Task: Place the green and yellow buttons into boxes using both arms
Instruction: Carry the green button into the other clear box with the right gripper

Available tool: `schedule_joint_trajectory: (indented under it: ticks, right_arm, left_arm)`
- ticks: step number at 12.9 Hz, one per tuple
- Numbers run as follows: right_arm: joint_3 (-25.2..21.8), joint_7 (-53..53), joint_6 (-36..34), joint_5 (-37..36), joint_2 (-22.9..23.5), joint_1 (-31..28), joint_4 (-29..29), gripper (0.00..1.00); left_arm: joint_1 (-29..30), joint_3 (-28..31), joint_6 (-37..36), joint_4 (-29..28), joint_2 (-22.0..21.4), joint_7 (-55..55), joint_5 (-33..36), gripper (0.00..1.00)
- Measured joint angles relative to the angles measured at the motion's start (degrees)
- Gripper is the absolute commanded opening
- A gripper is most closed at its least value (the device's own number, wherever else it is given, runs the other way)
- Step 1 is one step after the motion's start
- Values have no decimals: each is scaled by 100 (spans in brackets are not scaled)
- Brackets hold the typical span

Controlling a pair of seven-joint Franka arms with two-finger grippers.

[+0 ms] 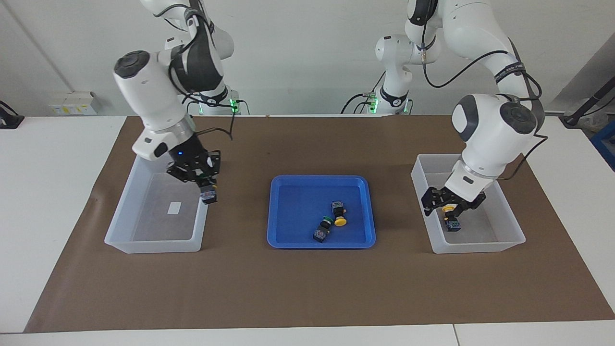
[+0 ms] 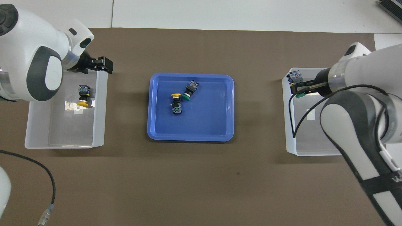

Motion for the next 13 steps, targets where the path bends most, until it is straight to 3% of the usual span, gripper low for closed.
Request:
schedule_joint_trajectory:
  ticks: [4, 7, 8, 9, 10, 13]
  right_arm:
    - [-4, -946, 774, 0, 34, -774, -1023, 0]
    - [-3, -1159, 1463, 0, 172, -888, -1531, 15]
    - [-3, -1160, 1603, 0, 237, -896, -1593, 26]
    - [0, -1160, 1771, 0, 299, -896, -1634, 67]
    - [2, -1160, 1902, 0, 360, -896, -1649, 100]
    - [3, -1160, 2029, 0, 478, -897, -1654, 100]
  left_arm:
    - [-748, -2, 525, -308, -8, -1284, 1, 77]
    - [-1217, -2, 1485, -1113, -73, -1916, 2, 76]
    - [-1378, -1, 1818, -1396, -73, -2162, 2, 76]
    - [-1512, -1, 2076, -1632, -70, -2336, 2, 76]
    - [-1587, 1, 2203, -1777, -70, -2403, 2, 75]
    - [-1697, 6, 2548, -2120, -70, -2429, 2, 74]
